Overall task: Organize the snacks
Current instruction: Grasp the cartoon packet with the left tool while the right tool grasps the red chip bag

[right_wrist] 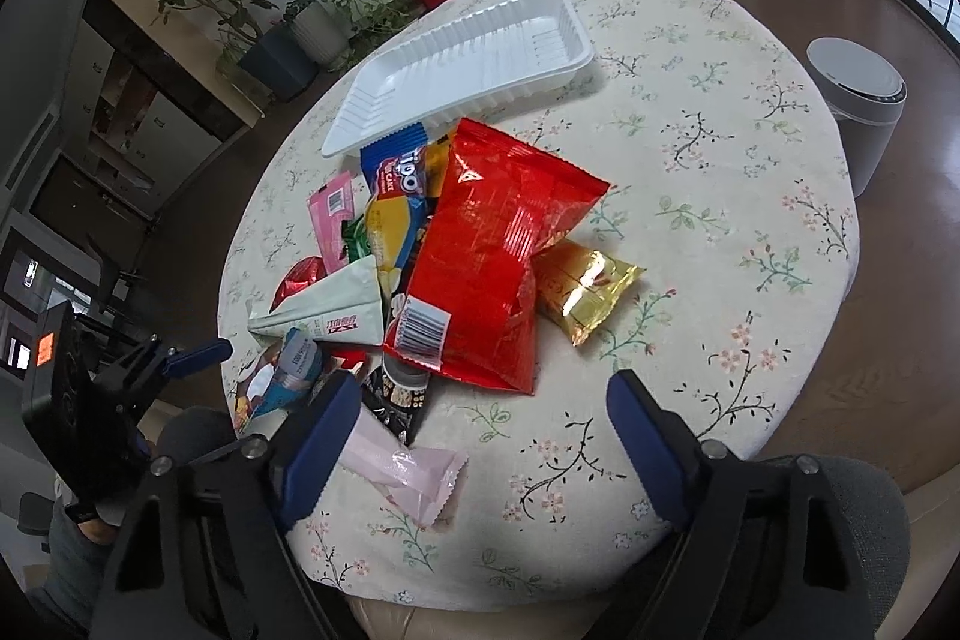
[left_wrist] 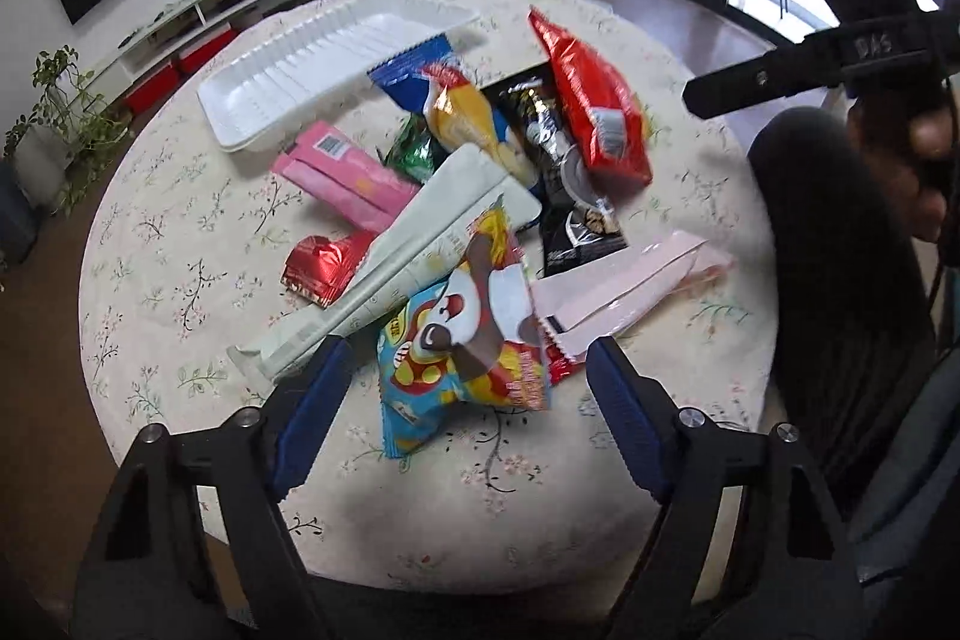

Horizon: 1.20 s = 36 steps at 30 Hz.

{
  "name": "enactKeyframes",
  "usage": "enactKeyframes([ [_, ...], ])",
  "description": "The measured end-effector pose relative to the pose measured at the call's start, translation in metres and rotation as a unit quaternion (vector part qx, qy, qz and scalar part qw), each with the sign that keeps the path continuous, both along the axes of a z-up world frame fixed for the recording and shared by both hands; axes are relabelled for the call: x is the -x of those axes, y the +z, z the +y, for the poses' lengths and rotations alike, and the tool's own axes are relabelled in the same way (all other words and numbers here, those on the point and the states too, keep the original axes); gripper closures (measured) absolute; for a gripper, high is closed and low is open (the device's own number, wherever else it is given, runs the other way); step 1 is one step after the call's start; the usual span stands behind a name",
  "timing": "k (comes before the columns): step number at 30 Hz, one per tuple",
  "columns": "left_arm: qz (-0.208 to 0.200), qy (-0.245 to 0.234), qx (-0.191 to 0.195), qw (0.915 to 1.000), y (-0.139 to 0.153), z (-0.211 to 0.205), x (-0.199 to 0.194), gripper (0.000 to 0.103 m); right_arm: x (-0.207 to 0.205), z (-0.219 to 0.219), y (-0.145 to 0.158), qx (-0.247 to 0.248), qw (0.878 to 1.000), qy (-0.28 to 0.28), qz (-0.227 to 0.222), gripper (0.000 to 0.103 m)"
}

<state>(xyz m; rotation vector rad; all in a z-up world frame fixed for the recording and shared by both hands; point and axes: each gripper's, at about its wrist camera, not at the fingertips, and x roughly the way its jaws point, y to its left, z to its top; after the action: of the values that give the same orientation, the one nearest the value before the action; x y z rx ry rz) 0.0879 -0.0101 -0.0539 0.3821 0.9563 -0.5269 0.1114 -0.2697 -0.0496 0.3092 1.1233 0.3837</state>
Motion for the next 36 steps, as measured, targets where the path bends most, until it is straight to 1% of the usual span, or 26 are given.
enactKeyframes([
  [4,0.003,0.01,-0.007,0.9999,-0.006,0.004,-0.011,0.024,-0.004,0.003,-0.004,-0.006,1.0,-0.001,0.003,0.021],
  [5,0.004,0.012,-0.005,0.9999,-0.007,0.005,-0.014,0.026,-0.005,0.004,-0.005,-0.007,1.0,-0.002,0.004,0.021],
  [6,0.008,0.015,-0.005,0.9998,-0.009,0.005,-0.017,0.032,-0.006,0.004,-0.006,-0.009,1.0,-0.004,0.004,0.022],
  [8,0.016,0.019,-0.008,0.9997,-0.016,0.006,-0.021,0.039,-0.007,0.004,-0.008,-0.012,1.0,-0.009,0.006,0.022],
  [12,0.024,0.016,-0.028,0.9992,-0.032,0.003,-0.023,0.04,-0.006,0.002,-0.011,-0.014,1.0,-0.012,0.012,0.022],
  [13,0.026,0.017,-0.027,0.9991,-0.034,0.004,-0.025,0.04,-0.006,0.003,-0.011,-0.014,1.0,-0.012,0.012,0.022],
  [14,0.027,0.019,-0.021,0.9992,-0.034,0.005,-0.026,0.043,-0.006,0.004,-0.012,-0.014,1.0,-0.013,0.012,0.022],
  [15,0.028,0.022,-0.009,0.9993,-0.033,0.007,-0.028,0.05,-0.006,0.005,-0.012,-0.015,1.0,-0.013,0.011,0.023],
  [17,0.034,0.027,0.008,0.999,-0.033,0.01,-0.034,0.052,-0.006,0.007,-0.013,-0.014,1.0,-0.014,0.01,0.023],
  [19,0.038,0.03,0.01,0.9988,-0.035,0.01,-0.035,0.054,-0.005,0.008,-0.015,-0.014,1.0,-0.013,0.012,0.025],
  [22,0.039,0.028,0.014,0.9988,-0.034,0.009,-0.034,0.054,-0.004,0.009,-0.015,-0.012,1.0,-0.013,0.01,0.025],
  [23,0.04,0.029,0.017,0.9986,-0.034,0.01,-0.035,0.057,-0.003,0.009,-0.015,-0.01,1.0,-0.014,0.008,0.026],
  [25,0.04,0.036,0.018,0.9984,-0.033,0.011,-0.036,0.065,-0.003,0.008,-0.014,-0.009,1.0,-0.018,0.003,0.026],
  [26,0.041,0.041,0.019,0.9981,-0.034,0.012,-0.038,0.066,-0.003,0.007,-0.014,-0.009,1.0,-0.02,0.001,0.026],
  [30,0.043,0.051,0.028,0.9974,-0.034,0.015,-0.039,0.068,-0.004,0.009,-0.012,-0.008,1.0,-0.02,-0.005,0.026],
  [34,0.043,0.055,0.03,0.9971,-0.033,0.013,-0.036,0.069,-0.014,0.015,-0.009,-0.009,1.0,-0.026,-0.015,0.026],
  [36,0.045,0.063,0.041,0.9962,-0.033,0.017,-0.035,0.069,-0.021,0.019,-0.01,-0.007,0.999,-0.028,-0.015,0.026],
])
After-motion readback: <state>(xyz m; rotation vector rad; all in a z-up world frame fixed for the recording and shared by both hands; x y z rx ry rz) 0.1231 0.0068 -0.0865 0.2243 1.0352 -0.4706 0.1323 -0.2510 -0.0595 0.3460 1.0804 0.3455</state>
